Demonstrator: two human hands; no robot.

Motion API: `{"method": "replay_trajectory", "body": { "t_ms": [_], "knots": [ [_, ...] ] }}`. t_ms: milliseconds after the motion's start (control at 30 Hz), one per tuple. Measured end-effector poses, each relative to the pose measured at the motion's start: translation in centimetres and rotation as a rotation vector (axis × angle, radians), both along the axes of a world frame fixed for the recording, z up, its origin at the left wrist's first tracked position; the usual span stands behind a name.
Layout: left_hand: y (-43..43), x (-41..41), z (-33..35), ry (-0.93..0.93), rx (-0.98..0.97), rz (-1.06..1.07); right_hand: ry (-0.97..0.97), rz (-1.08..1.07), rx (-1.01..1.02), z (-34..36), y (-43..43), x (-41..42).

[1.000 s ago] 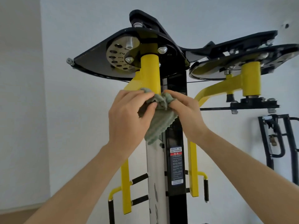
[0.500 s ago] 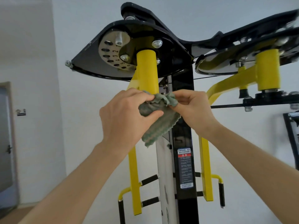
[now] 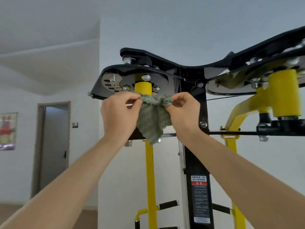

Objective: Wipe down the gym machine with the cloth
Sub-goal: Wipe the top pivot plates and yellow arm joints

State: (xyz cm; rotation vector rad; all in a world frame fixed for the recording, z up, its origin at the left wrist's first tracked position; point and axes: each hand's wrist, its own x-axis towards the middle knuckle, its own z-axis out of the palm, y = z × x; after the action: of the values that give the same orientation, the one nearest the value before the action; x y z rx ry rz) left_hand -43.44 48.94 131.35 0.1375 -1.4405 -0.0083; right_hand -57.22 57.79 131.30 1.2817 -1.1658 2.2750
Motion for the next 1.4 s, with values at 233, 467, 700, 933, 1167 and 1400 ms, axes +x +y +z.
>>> {"method": "replay_trajectory", "body": {
  "t_ms": [233,467,700,933,1167,1400],
  "knots": [
    [0.0,-0.9,0.7,-0.198,0.036,0.027,0.18,0.298,0.13,1.3,-1.7,-0.1],
    [0.8,-0.2,-1.5,-0.163,-0.021,0.256,0.33,0.196,0.325,-1.6,-0.6,-2.6],
    [1.8,0.9,-3.0,-0.236,-0.305,0.308,0.272,0.12,0.224,-1.8,1.0,-2.0],
    [3.1,3.4,2.6,-0.031,-0.578,0.516,0.283,-0.07,-0.083,2.4,2.9,1.4],
    [2.0,6.9,7.9,-0.092,-0.35,0.396,0.62,-0.28,0.052,9.3,2.9,3.2],
    [1.9,6.2,9.9,-0.467,-0.289,0.248,0.753,-0.347,0.242,11.5,3.9,-1.4]
  ]
}}
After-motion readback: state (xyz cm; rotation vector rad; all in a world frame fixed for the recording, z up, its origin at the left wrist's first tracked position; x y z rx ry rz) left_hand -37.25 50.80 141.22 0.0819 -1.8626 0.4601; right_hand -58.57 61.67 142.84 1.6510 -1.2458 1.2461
